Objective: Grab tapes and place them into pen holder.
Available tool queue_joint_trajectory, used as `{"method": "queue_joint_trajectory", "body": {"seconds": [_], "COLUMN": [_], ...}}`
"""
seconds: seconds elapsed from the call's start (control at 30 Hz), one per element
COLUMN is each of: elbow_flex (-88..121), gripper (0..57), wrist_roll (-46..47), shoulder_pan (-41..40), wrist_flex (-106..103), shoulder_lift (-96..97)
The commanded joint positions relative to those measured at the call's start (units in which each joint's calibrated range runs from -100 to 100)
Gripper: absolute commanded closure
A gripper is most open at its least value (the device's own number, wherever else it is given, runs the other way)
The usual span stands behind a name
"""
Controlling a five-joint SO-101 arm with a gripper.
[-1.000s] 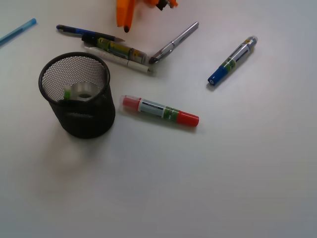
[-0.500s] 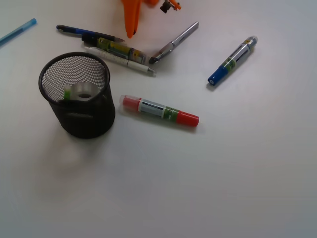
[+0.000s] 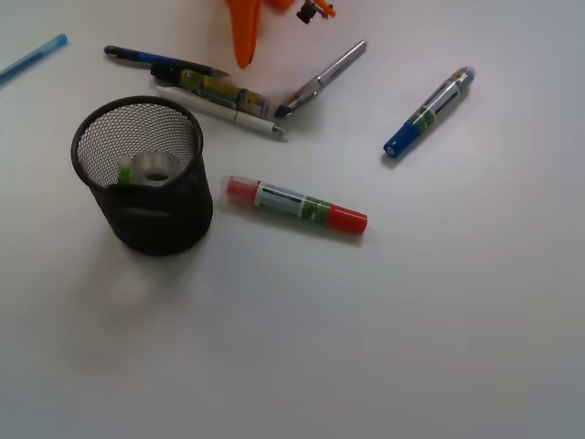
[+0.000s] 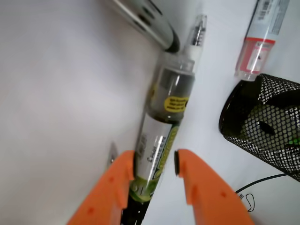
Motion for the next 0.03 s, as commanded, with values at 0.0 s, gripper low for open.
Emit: {"method": "queue_joint_trajectory", "body": {"seconds": [0.0], "elbow_flex": [-1.1], "gripper": [48.3], "wrist_roll": [0.0], "shoulder_pan": [-0.2], "wrist_flex": [0.1], "shoulder_lift": [-0.5]}}
